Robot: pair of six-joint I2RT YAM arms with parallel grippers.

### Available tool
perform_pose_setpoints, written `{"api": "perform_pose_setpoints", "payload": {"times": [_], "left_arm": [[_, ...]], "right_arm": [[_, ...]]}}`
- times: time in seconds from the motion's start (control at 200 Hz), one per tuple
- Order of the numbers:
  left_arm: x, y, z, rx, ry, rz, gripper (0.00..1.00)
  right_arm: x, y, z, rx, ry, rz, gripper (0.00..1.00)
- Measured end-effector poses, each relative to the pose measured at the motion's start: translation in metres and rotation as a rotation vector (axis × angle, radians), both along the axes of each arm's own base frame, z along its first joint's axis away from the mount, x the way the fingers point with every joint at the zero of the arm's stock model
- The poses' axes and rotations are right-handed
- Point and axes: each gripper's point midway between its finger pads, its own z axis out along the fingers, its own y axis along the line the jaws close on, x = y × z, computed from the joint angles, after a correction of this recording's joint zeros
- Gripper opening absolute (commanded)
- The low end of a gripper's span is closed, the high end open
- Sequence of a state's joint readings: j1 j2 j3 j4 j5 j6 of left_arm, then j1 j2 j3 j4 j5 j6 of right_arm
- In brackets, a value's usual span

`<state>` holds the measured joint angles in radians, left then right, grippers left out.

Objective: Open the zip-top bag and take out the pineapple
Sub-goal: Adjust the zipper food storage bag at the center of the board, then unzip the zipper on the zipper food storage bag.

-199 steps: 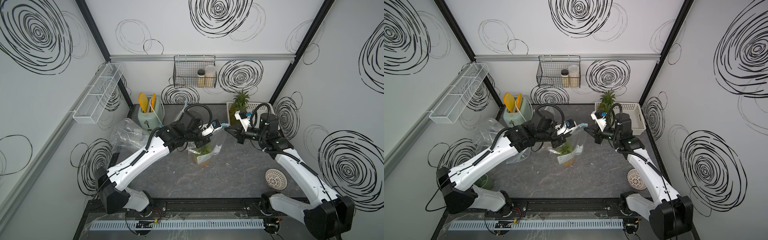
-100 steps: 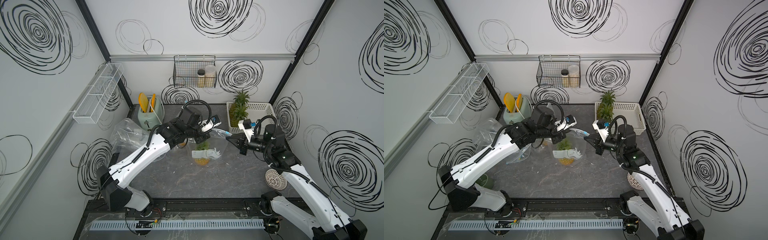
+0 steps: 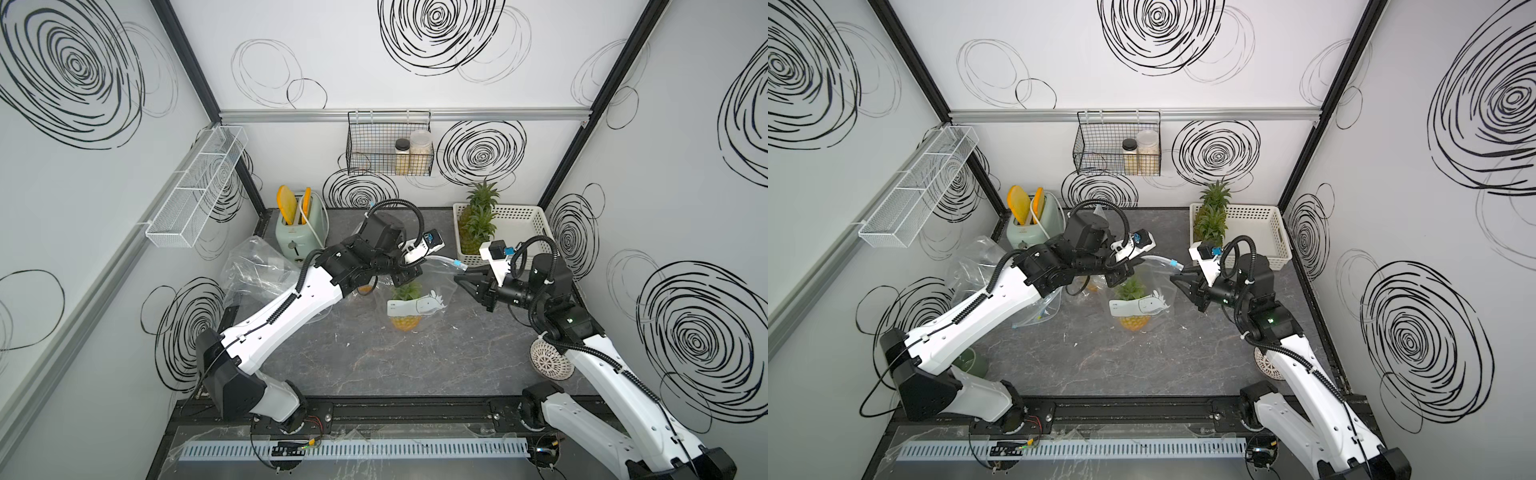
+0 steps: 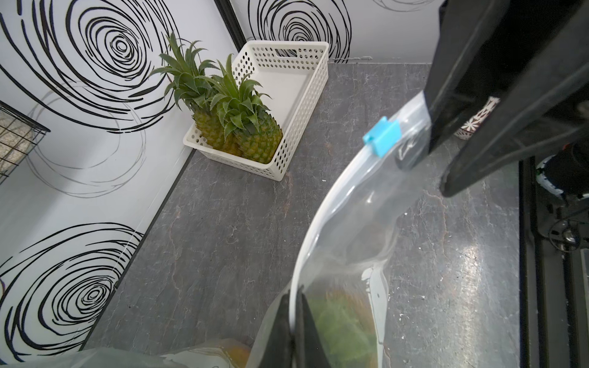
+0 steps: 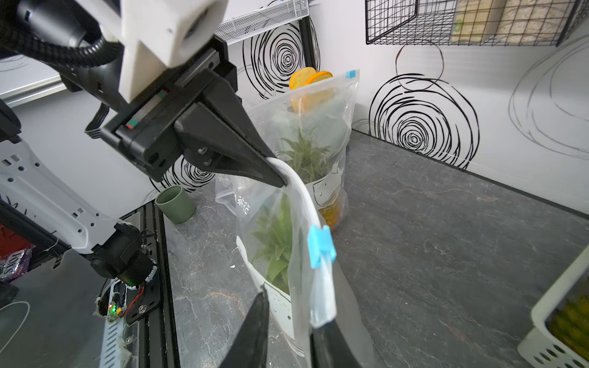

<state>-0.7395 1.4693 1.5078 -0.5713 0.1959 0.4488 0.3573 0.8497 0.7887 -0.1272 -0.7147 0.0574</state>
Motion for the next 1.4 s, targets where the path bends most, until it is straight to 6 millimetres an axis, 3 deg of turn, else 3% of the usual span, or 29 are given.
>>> {"api": "perform_pose_setpoints", "payload": {"times": [0.46, 0.845, 1.001, 1.181, 1.401], "left_arm": [[-0.001, 0.001, -0.002, -0.004, 0.000, 0.002, 0.05], [-0.003, 0.002, -0.004, -0.006, 0.002, 0.000, 0.05], [-0.006, 0.000, -0.006, -0.012, 0.016, -0.014, 0.14], [-0.013, -0.004, -0.004, -0.036, 0.040, -0.049, 0.43], [-0.021, -0.022, 0.016, -0.081, 0.062, -0.156, 0.47]], "right_arm": [[0.007, -0.009, 0.016, 0.030, -0.039, -0.086, 0.26], [0.011, -0.009, 0.026, 0.068, -0.052, -0.107, 0.04], [0.012, -0.009, 0.027, 0.074, -0.054, -0.104, 0.00], [0.012, -0.007, 0.026, 0.075, -0.050, -0.094, 0.00], [0.011, -0.006, 0.026, 0.075, -0.048, -0.085, 0.00]]}}
